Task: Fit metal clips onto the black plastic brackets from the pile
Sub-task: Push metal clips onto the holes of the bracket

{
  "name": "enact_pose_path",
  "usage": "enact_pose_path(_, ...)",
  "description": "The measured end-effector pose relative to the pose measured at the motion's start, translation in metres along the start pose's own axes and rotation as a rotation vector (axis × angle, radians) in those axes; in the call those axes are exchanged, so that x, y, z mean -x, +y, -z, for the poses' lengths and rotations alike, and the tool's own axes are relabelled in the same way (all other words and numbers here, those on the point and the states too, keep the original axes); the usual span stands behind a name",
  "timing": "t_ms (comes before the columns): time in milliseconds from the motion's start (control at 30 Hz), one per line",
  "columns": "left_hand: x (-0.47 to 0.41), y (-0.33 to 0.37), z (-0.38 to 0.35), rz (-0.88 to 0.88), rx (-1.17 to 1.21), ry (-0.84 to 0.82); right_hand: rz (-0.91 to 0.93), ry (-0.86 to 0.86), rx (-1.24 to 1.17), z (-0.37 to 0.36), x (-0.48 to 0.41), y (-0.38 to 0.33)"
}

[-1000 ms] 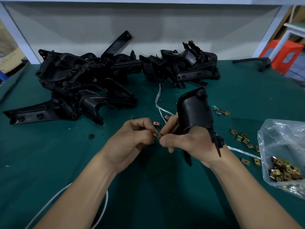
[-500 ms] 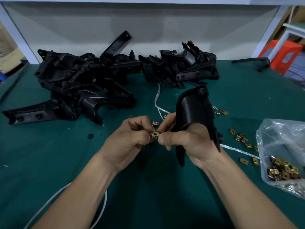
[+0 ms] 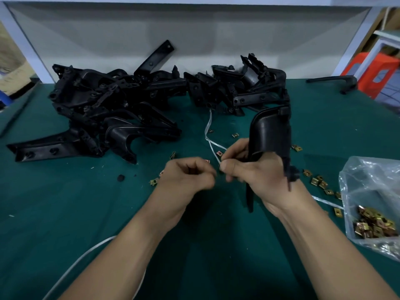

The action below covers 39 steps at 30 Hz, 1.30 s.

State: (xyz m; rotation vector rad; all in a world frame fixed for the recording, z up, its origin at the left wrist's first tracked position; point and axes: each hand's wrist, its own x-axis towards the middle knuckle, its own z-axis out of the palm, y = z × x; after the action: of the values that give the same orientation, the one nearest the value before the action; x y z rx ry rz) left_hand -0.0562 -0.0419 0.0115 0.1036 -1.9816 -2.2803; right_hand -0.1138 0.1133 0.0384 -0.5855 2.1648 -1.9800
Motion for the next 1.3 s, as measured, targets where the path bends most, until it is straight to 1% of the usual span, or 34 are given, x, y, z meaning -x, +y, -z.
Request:
enact_pose_path(67, -0.007, -0.001, 0.007, -0.029, 0.035, 0.228, 0.0, 0.124, 0.198, 0.001, -0.002, 0.003)
enact_pose_path(100, -0.01, -0.002, 0.012, -0.047, 0.018, 0.31, 0.006, 0.152, 0.289, 0.001, -0.003, 0.004)
enact_pose_path(167, -0.013, -0.004, 0.022, -0.066, -0.084, 0.393, 0.031, 0.171, 0.423, -0.001, -0.004, 0.004)
enact_pose_path(233, -0.013, -0.007, 0.027, -0.052, -0.233, 0.417, 0.02, 0.217, 0.458, 0.003, -0.005, 0.005)
enact_pose_path(300, -0.012, -0.009, 0.029, -0.032, -0.395, 0.409, -0.004, 0.233, 0.558, 0.008, -0.006, 0.008)
enact_pose_path(367, -0.01, -0.01, 0.029, -0.046, -0.53, 0.379, -0.012, 0.205, 0.674, 0.012, -0.005, 0.011)
enact_pose_path(467, -0.004, -0.008, 0.025, -0.061, -0.667, 0.274, -0.057, 0.235, 0.739, 0.017, -0.003, 0.008)
enact_pose_path(567, 0.0, -0.008, 0.022, -0.029, -0.891, 0.106, -0.061, 0.387, 0.924, 0.033, -0.005, 0.003)
enact_pose_path(633, -0.001, -0.011, 0.022, -0.062, -0.933, 0.09, -0.079, 0.522, 1.022, 0.049, -0.007, 0.0)
enact_pose_path(667, -0.002, -0.012, 0.022, -0.083, -0.934, 0.113, -0.115, 0.564, 1.058, 0.058, -0.008, -0.001)
enact_pose_path(733, -0.002, -0.013, 0.02, -0.123, -0.943, 0.161, -0.235, 0.576, 1.101, 0.071, -0.011, 0.0)
enact_pose_path(867, -0.003, -0.014, 0.008, -0.278, -1.044, 0.202, -0.527, 0.501, 1.104, 0.084, -0.014, 0.007)
enact_pose_path(933, -0.007, -0.011, -0.003, -0.348, -1.086, 0.167, -0.589, 0.431, 1.092, 0.086, -0.013, 0.011)
enact_pose_path(1000, -0.015, -0.009, -0.015, -0.329, -1.126, 0.093, -0.588, 0.4, 1.09, 0.086, -0.013, 0.013)
enact_pose_path(1067, -0.024, -0.01, -0.022, -0.258, -1.163, 0.033, -0.584, 0.392, 1.095, 0.087, -0.015, 0.014)
enact_pose_path(1133, -0.031, -0.011, -0.025, -0.207, -1.143, 0.008, -0.587, 0.378, 1.096, 0.089, -0.015, 0.017)
enact_pose_path(1200, -0.033, -0.013, -0.023, -0.199, -1.102, 0.05, -0.567, 0.369, 1.08, 0.089, -0.014, 0.017)
enact_pose_path(1233, -0.033, -0.015, -0.021, -0.223, -1.106, 0.091, -0.538, 0.371, 1.067, 0.09, -0.013, 0.015)
enact_pose_path(1300, -0.029, -0.017, -0.017, -0.297, -1.127, 0.167, -0.427, 0.404, 0.989, 0.09, -0.01, 0.009)
